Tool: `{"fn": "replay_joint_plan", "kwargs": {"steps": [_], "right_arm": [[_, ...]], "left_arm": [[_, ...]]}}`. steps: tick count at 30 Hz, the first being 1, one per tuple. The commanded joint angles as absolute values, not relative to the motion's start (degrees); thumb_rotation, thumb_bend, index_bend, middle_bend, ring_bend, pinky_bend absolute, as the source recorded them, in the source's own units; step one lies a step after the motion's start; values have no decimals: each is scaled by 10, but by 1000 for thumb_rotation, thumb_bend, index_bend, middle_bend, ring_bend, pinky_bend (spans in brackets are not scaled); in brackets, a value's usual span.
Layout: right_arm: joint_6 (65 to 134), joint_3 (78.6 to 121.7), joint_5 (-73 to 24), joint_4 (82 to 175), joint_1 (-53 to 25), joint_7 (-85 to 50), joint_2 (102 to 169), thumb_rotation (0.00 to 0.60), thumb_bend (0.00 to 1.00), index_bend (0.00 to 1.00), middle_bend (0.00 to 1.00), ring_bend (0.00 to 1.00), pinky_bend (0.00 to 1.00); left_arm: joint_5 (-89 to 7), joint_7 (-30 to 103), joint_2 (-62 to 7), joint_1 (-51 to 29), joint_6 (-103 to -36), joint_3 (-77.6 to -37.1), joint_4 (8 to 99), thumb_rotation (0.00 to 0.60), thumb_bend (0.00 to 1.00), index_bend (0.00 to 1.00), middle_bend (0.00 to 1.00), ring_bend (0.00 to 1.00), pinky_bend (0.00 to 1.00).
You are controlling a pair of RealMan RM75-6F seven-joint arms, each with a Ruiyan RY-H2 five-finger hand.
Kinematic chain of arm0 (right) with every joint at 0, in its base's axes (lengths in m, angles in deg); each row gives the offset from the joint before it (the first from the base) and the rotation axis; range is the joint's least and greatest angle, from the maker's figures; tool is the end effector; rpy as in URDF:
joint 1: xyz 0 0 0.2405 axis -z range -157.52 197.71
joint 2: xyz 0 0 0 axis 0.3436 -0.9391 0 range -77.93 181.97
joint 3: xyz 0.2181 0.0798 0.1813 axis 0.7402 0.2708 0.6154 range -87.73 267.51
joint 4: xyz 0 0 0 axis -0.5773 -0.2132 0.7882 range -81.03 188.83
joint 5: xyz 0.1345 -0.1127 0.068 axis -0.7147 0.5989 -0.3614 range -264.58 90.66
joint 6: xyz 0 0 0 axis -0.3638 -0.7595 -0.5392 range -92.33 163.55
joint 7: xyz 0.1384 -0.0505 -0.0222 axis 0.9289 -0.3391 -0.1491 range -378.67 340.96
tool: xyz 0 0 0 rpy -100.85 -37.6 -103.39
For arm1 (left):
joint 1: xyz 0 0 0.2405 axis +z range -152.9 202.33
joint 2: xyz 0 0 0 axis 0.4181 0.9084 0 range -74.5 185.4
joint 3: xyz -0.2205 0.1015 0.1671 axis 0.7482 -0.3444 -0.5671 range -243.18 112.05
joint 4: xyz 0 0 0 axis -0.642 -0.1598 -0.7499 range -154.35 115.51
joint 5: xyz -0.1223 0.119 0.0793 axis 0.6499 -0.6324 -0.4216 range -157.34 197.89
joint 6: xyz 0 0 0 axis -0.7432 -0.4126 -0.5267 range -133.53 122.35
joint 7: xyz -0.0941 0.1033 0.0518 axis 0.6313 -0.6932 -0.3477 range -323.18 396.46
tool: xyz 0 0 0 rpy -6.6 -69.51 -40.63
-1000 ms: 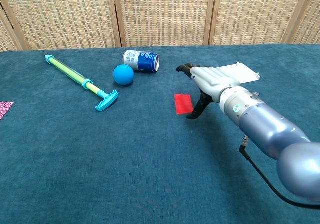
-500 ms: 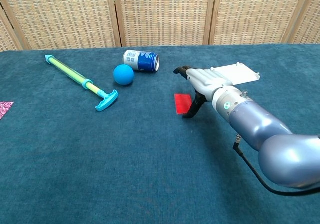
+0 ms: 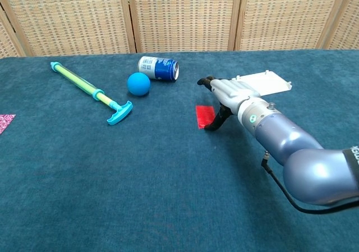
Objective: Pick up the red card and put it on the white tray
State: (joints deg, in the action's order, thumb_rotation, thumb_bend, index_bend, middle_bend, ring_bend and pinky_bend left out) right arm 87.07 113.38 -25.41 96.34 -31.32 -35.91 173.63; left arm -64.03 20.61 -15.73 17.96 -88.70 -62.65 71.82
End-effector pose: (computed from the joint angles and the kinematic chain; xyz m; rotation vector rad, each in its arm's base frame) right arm -0.1355 -0.4155 -0.1236 1.6395 -1.0269 0.9372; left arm -0.3317 0.1979 0.1509 -1.4640 -0.7873 -0.7642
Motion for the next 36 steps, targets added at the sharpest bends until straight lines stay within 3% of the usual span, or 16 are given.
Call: {"fn": "replay_joint_plan", "kwargs": {"steps": [1, 5, 8, 21, 24, 29, 36], "right_arm": [[867, 1133, -251, 945, -319, -348, 1742, 600, 482, 80, 0, 0, 0], [873, 1130, -242, 935, -322, -337, 1744, 600, 663, 98, 0, 0, 0], [889, 1123, -227, 943, -320, -325, 1740, 600, 718, 106, 0, 0, 0], [985, 1110, -187, 1049, -286, -331, 1694, 600, 721, 124, 0, 0, 0], [989, 1105, -188, 1075, -275, -340, 1683, 600, 663, 123, 0, 0, 0], [983, 1092, -200, 1124, -257, -371, 1663, 600, 438, 120, 0, 0, 0], [971, 1091, -218, 1138, -253, -385, 1661, 600, 295, 145, 0, 0, 0]], "left_arm": [[-640, 206, -157, 179, -887, -627, 718, 600, 82, 0, 0, 0, 87], [-641, 204, -157, 179, -886, -628, 719, 600, 82, 0, 0, 0, 87], [-643, 204, -157, 179, -888, -629, 721, 600, 82, 0, 0, 0, 87], [-656, 205, -153, 181, -897, -636, 730, 600, 82, 0, 0, 0, 88], [-657, 205, -153, 181, -898, -636, 731, 600, 82, 0, 0, 0, 88], [-659, 204, -151, 181, -899, -638, 734, 600, 83, 0, 0, 0, 88], [-662, 207, -150, 182, -901, -638, 736, 600, 83, 0, 0, 0, 88]]}}
